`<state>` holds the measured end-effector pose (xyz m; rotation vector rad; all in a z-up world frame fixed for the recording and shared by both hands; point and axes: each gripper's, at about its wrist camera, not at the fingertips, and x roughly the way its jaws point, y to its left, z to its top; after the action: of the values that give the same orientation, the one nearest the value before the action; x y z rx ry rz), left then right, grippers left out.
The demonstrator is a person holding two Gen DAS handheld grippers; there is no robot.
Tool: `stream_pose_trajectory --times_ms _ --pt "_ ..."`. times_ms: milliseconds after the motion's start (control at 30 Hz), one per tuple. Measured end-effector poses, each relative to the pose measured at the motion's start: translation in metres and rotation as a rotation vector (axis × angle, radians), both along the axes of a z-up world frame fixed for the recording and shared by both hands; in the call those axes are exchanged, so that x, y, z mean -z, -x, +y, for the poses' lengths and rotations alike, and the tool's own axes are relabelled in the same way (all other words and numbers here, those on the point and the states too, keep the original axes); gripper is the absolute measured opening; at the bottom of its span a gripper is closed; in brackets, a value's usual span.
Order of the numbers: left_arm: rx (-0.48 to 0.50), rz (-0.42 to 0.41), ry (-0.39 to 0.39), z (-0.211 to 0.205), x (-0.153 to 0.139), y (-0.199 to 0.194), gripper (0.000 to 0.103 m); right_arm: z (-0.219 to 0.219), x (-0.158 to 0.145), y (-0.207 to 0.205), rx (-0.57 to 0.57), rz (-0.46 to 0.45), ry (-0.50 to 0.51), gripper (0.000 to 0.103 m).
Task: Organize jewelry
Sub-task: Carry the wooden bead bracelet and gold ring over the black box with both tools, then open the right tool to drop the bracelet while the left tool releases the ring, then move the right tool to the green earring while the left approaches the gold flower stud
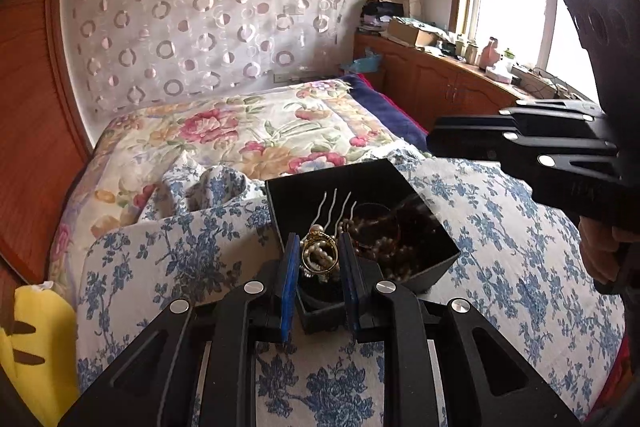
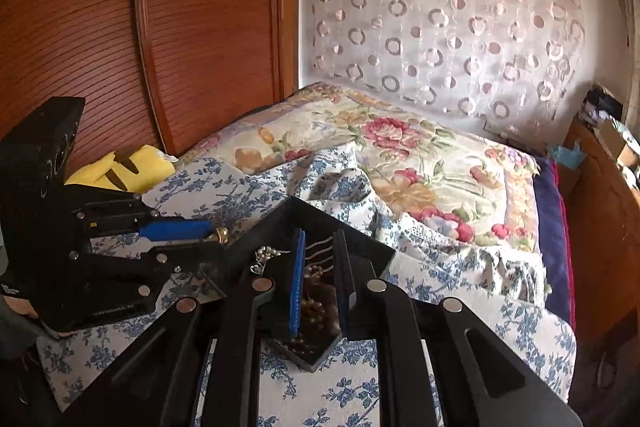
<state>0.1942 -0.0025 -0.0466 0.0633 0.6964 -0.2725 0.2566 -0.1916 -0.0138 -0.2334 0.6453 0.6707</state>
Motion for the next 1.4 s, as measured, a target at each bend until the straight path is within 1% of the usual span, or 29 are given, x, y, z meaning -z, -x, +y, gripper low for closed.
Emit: stream_pose_trajectory --times_ms 200,500,633,900,933,1000,1033,1167,1300,1400 --pt "0.005 0.002 -0.011 -0.007 -0.001 -0.017 0.018 -0.009 0.006 0.000 0.021 0.012 -0.003 0.016" --pt "0.011 0.005 -0.023 -0.016 0.000 -0.038 0.018 -0.033 0.029 0.014 0.072 0.057 -0.012 0.016" --pt "0.012 0.000 -0.020 -0.019 -0.003 -0.041 0.018 -0.038 0.038 0.023 0.082 0.072 -0.009 0.016" --pt "0.008 -0.008 -0.021 -0.024 -0.006 -0.042 0.019 -0.042 0.047 0.036 0.084 0.091 -0.014 0.016" --pt "0.006 -0.006 -0.019 -0.024 -0.006 -0.041 0.020 -0.042 0.049 0.040 0.083 0.094 -0.014 0.016" --pt "0.004 -0.007 -0.015 -0.024 -0.008 -0.037 0.030 -0.042 0.051 0.045 0.079 0.100 -0.015 0.016" --pt "0.003 -0.009 -0.014 -0.023 -0.008 -0.034 0.032 -0.043 0.052 0.049 0.078 0.102 -0.015 0.016" --pt "0.008 -0.012 -0.011 -0.022 -0.008 -0.020 0.036 -0.044 0.060 0.062 0.073 0.118 -0.013 0.016" --pt "0.013 -0.018 -0.005 -0.017 -0.007 0.001 0.043 -0.041 0.070 0.078 0.058 0.138 -0.003 0.016" --pt "0.011 -0.004 -0.006 -0.012 0.000 0.016 0.044 -0.038 0.077 0.089 0.049 0.150 0.014 0.016"
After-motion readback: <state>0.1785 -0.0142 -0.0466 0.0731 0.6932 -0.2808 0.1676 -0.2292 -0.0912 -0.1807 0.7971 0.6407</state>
